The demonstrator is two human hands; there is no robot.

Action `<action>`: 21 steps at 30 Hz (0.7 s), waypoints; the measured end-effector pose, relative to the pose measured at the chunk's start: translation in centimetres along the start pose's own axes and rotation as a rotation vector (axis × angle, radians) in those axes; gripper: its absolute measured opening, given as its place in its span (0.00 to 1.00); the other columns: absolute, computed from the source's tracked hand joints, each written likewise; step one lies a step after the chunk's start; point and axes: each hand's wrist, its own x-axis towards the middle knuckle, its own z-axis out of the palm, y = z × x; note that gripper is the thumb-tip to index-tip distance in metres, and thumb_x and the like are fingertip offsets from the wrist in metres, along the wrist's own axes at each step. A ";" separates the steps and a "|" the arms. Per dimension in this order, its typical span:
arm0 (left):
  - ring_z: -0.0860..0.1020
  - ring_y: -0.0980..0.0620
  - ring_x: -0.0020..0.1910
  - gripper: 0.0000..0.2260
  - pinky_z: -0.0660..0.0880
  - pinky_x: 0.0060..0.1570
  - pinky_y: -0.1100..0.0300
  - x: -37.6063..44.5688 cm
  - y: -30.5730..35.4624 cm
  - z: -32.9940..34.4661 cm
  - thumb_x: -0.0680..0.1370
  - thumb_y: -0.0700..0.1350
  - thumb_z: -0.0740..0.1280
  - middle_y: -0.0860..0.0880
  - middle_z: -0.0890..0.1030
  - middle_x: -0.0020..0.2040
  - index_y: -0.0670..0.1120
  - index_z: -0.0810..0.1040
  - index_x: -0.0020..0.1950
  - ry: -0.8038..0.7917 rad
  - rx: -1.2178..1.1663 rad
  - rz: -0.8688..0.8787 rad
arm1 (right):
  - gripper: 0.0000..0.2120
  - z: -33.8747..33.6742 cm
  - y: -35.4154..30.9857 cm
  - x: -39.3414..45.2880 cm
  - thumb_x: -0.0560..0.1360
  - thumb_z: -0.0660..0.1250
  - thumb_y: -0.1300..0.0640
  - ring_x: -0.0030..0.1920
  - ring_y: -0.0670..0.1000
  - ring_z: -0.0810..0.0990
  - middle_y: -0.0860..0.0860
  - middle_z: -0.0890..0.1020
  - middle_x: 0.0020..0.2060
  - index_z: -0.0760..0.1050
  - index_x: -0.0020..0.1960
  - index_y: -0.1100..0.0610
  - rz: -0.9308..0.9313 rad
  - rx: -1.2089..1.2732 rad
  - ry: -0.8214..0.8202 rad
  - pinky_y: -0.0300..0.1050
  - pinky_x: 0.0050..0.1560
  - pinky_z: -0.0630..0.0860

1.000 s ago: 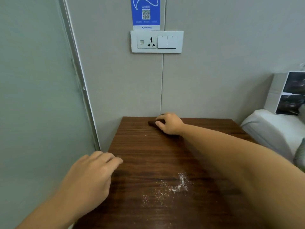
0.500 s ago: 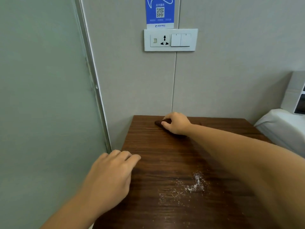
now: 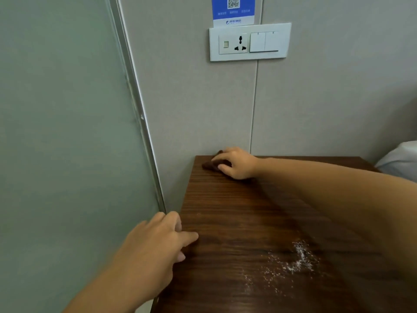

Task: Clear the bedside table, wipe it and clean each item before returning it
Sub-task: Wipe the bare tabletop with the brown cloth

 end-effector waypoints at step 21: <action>0.80 0.42 0.55 0.04 0.78 0.54 0.51 -3.9 -0.4 -1.9 0.83 0.43 0.64 0.46 0.78 0.54 0.51 0.76 0.55 -0.187 0.130 -0.301 | 0.12 -1.6 -11.1 -6.7 0.81 0.68 0.48 0.52 0.47 0.80 0.47 0.82 0.53 0.82 0.62 0.51 -0.233 0.073 -0.128 0.53 0.56 0.79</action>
